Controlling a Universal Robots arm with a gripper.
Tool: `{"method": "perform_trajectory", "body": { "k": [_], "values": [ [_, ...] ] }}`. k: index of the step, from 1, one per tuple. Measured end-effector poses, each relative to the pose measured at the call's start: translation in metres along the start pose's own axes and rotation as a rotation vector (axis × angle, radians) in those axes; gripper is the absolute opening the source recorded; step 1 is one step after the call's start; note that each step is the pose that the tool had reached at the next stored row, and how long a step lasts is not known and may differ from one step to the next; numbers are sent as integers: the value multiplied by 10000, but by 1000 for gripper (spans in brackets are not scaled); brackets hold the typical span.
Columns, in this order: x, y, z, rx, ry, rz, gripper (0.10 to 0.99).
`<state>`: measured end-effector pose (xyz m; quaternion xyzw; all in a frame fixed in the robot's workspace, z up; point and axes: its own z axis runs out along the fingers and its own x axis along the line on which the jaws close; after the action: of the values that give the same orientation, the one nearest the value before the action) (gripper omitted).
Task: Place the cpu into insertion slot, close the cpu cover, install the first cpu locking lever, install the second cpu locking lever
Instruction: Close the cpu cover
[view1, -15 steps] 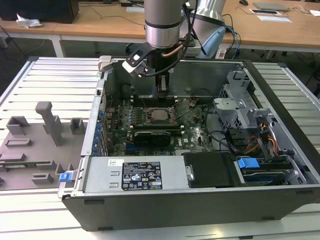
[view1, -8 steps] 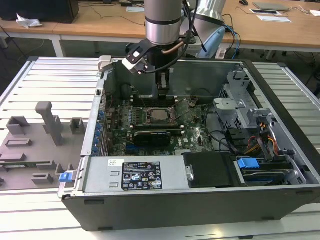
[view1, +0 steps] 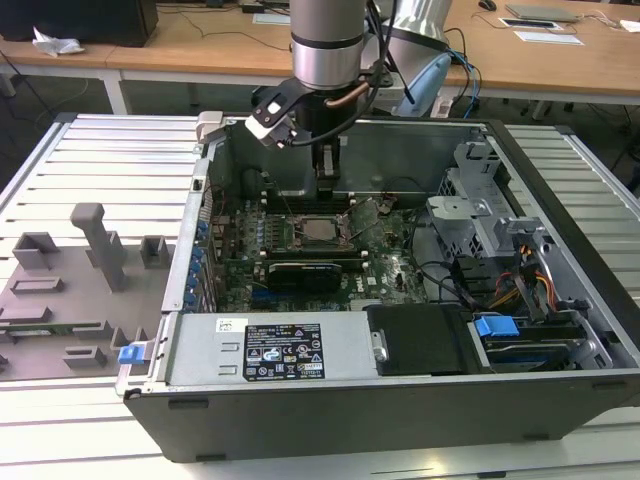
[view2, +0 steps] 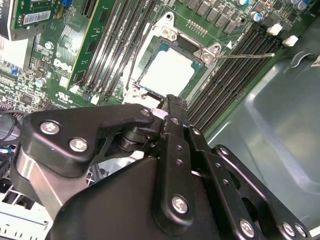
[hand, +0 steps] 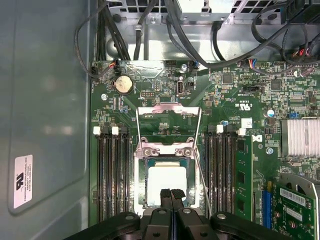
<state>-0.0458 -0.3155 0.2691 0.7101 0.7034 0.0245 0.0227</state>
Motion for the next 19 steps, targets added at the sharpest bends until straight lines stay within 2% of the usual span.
{"method": "perform_trajectory", "body": {
  "k": [11, 19],
  "values": [
    [1, 108, 8, -1, 1, 0, 106],
    [2, 215, 15, 0, 1, 1, 106]
  ]
}}
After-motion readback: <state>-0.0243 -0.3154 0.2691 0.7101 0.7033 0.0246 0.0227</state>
